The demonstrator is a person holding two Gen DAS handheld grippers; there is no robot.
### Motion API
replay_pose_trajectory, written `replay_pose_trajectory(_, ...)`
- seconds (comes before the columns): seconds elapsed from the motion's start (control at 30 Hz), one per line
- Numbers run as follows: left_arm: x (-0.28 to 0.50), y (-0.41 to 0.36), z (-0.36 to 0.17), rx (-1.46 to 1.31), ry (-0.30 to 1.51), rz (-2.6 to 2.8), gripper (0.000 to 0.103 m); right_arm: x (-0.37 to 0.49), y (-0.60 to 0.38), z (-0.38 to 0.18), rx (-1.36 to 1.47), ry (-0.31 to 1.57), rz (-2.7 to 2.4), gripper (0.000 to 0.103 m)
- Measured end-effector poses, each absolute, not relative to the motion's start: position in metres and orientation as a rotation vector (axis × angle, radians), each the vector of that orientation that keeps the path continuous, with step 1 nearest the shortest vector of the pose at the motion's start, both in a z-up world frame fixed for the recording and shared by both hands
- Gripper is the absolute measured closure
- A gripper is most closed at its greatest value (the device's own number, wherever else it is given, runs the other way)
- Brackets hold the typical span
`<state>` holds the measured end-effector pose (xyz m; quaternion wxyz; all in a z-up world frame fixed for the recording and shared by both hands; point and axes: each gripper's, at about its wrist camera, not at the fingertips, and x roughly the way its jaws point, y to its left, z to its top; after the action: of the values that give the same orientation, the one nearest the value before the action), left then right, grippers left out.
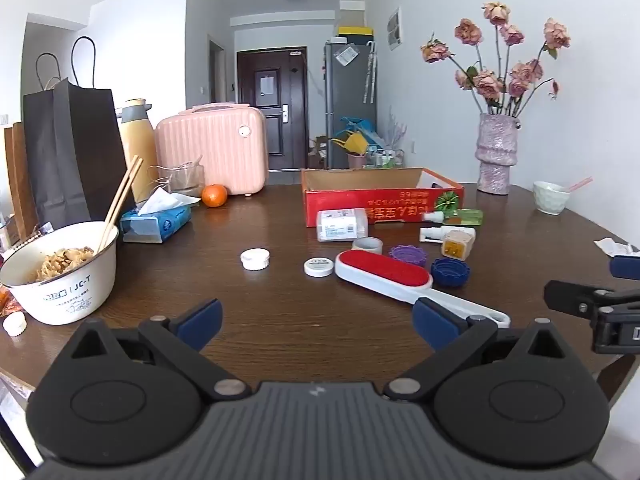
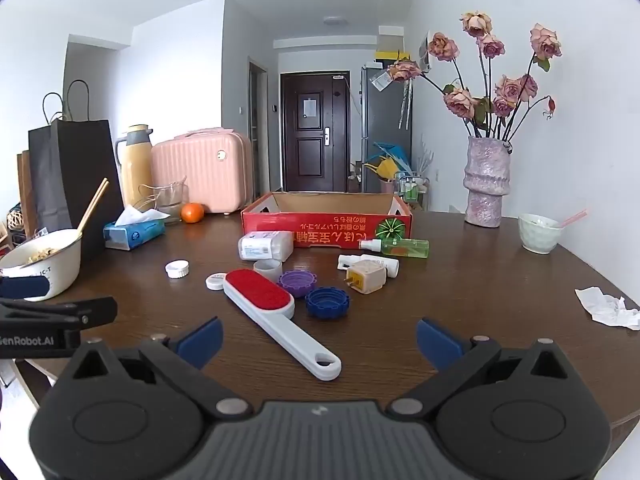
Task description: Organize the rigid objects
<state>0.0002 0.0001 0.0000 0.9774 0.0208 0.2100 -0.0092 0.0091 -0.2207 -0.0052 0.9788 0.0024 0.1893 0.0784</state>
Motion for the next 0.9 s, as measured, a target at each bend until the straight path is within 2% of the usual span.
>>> replay_pose_trajectory(0.07,0.003,0.000,0.000,0.039,0.425,-0.019,0.000,0.009,-0.221,-0.006,0.007,0.381,0.157,0.000)
replay_pose_trajectory(0.1,-0.002,0.000,0.000,0.036,0.368,-0.024,0.000,0.009,-0.221,-0.006,0.011,0.381,0.158,0.000)
replay_pose_trajectory(0.9,-0.005,0.001,0.000,0.039,0.398,-0.023,0.000,0.005,-0.221,-0.003,0.003,0.376,0.144,0.000)
